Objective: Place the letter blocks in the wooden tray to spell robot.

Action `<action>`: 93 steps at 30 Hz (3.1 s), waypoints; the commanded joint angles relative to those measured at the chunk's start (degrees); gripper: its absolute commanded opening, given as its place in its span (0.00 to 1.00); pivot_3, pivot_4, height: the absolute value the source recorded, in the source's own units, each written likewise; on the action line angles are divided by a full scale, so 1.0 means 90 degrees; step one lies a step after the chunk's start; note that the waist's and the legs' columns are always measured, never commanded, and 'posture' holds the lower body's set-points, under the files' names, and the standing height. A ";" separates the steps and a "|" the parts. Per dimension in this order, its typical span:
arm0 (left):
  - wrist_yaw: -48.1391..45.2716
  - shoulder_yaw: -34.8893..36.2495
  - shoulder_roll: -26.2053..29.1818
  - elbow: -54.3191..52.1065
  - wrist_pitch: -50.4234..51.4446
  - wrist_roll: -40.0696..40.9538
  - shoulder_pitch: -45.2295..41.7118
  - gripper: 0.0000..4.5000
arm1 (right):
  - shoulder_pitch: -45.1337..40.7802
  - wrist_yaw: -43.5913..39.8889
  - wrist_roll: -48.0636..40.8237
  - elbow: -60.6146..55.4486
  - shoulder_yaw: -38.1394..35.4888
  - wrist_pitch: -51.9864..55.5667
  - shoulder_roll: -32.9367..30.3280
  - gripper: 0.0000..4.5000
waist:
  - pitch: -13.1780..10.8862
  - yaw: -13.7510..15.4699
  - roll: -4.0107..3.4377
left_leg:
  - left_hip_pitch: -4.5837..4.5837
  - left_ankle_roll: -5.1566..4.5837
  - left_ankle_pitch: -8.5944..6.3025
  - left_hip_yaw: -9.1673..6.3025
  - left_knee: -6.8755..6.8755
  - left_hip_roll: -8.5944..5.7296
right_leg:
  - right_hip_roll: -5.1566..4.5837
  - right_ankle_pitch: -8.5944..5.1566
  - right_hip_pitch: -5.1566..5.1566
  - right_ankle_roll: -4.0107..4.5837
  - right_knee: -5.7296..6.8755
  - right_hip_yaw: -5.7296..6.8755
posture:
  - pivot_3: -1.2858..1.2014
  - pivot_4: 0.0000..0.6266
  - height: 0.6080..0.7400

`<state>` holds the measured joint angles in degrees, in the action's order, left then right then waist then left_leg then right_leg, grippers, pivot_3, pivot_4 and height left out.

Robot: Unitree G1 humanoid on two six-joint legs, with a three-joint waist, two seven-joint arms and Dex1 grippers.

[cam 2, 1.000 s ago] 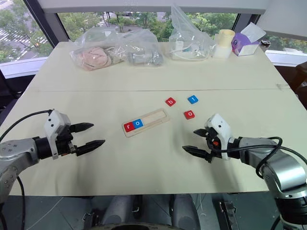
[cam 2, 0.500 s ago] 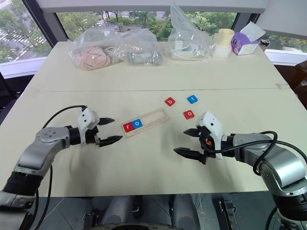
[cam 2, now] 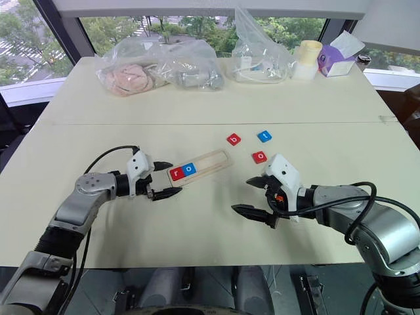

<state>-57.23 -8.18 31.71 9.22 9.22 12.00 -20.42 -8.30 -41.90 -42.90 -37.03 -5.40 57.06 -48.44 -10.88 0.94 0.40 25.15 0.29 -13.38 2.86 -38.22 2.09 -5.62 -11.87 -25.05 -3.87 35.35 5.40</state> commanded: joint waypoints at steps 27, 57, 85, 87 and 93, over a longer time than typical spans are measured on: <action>-0.1745 -0.0940 0.0381 -0.0176 -0.0479 -0.0366 -0.0878 0.70 | 0.0279 0.0128 0.0180 -0.0048 -0.0039 -0.0338 -0.0101 1.00 | 0.0001 0.0150 0.0001 | -0.0009 0.0000 0.0000 0.0002 -0.0001 -0.0002 | 0.0000 -0.0001 0.0013 0.0001 -0.0010 0.0000 | 0.52 0.24 1.00; -0.1810 0.1135 0.1482 -0.0178 0.1820 0.1368 -0.1210 1.00 | -0.1882 0.1777 0.1358 0.2273 0.0617 -0.0896 0.1646 1.00 | 0.0001 -0.0037 0.0005 | -0.0016 -0.0001 0.0001 0.0009 -0.0002 0.0046 | 0.0042 0.0000 0.0001 0.0001 0.0003 -0.0002 | 0.52 0.24 1.00; 0.0680 0.2276 0.1270 -0.3043 0.3198 0.2448 0.0646 1.00 | -0.4762 0.1345 0.4061 0.8054 0.1525 -0.3101 0.3576 0.26 | 0.0001 -0.0220 0.0004 | -0.0045 0.0029 0.0019 0.0033 0.0005 0.0066 | 0.0078 0.0020 -0.0025 0.0008 0.0084 -0.0046 | 0.52 0.24 1.00; 0.0648 0.2166 0.1268 -0.3037 0.3158 0.2448 0.0572 1.00 | -0.4563 0.1534 0.4003 0.7412 0.1275 -0.3008 0.3451 0.26 | 0.0001 -0.0209 0.0004 | -0.0046 0.0030 0.0020 0.0034 0.0005 0.0067 | 0.0079 0.0021 -0.0026 0.0011 0.0084 -0.0046 | 0.52 0.24 1.00; 0.0530 0.1785 0.1231 -0.3056 0.3082 0.2436 0.0361 1.00 | -0.3335 0.2695 0.3816 0.3771 -0.0024 -0.1174 0.3046 0.26 | -0.0001 -0.0134 0.0002 | -0.0031 0.0033 0.0020 0.0043 0.0008 0.0066 | 0.0070 0.0020 -0.0034 0.0009 0.0077 -0.0048 | 0.52 0.24 1.00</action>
<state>-52.04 8.59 42.71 -16.89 38.03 34.11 -16.32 -39.95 -20.25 -7.66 7.10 -1.73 40.68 -20.04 -10.89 -0.26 0.42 24.88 0.60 -13.20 3.25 -38.15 2.69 -5.00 -11.70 -25.36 -3.79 36.03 4.97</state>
